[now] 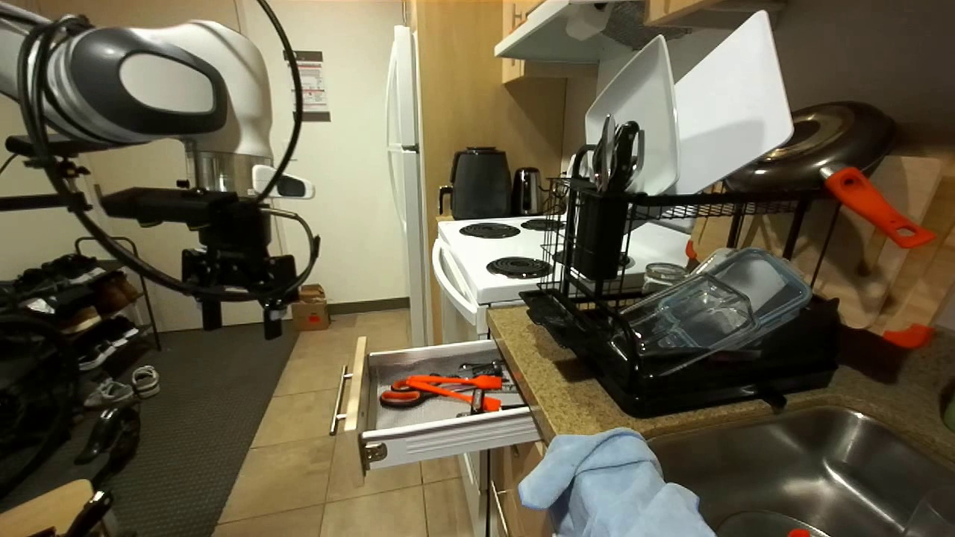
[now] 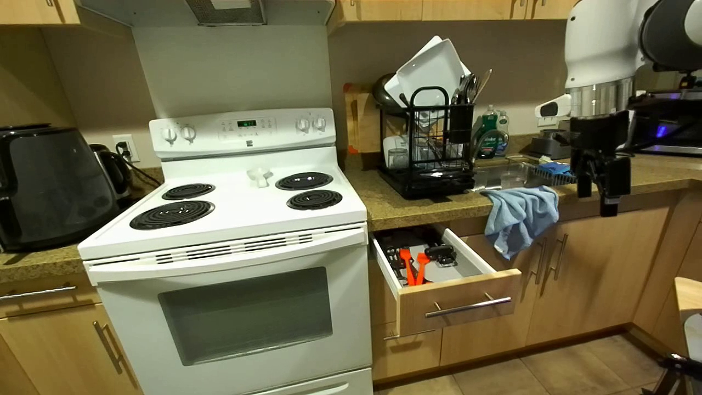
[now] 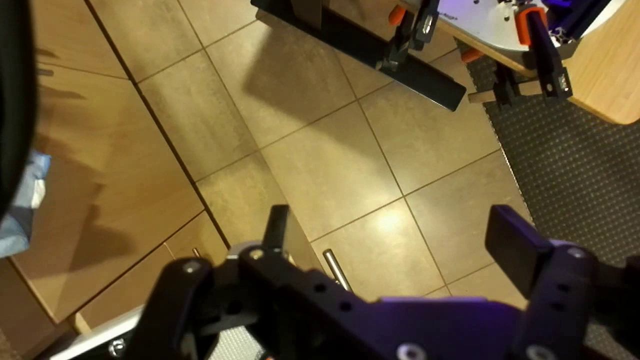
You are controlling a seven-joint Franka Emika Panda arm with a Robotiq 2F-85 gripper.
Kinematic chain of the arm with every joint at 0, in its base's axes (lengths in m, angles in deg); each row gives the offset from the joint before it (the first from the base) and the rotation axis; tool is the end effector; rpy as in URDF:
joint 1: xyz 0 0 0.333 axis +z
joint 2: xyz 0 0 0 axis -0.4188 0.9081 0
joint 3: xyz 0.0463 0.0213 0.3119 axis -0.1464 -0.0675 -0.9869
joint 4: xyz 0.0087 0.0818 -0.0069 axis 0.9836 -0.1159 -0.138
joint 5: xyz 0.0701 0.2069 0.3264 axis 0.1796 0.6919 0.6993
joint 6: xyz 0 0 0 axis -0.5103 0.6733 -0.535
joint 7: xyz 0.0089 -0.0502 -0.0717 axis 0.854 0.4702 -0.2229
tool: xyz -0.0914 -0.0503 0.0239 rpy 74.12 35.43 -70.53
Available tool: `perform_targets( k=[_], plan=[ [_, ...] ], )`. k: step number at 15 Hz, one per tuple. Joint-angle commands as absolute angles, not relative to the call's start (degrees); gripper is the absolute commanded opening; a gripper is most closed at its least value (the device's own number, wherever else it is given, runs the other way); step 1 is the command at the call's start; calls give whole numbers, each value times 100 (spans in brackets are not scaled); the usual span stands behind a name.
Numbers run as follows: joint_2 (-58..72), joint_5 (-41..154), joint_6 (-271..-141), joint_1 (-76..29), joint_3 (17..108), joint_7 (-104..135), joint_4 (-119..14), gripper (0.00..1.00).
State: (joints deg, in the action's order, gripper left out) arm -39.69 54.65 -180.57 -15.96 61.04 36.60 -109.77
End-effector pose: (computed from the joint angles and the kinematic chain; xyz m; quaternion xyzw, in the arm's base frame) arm 0.3519 0.0350 0.4083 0.9711 0.2193 -0.0911 0.0222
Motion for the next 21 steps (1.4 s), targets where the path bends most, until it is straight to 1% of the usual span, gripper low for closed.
perform_targets(
  k=[1,6,11,16,21],
  plan=[
    [-3462,5656,-18369,-1360,5924,4037,-10718,100],
    [-3083,5611,-18691,-1133,5666,4242,-10658,100],
    [-2726,5138,-19256,-1112,5250,4106,-10826,100],
    [-2446,4192,-19716,-1174,4950,4002,-10812,100],
    [-2392,3269,-19831,-1247,4872,3983,-10744,100]
  ],
)
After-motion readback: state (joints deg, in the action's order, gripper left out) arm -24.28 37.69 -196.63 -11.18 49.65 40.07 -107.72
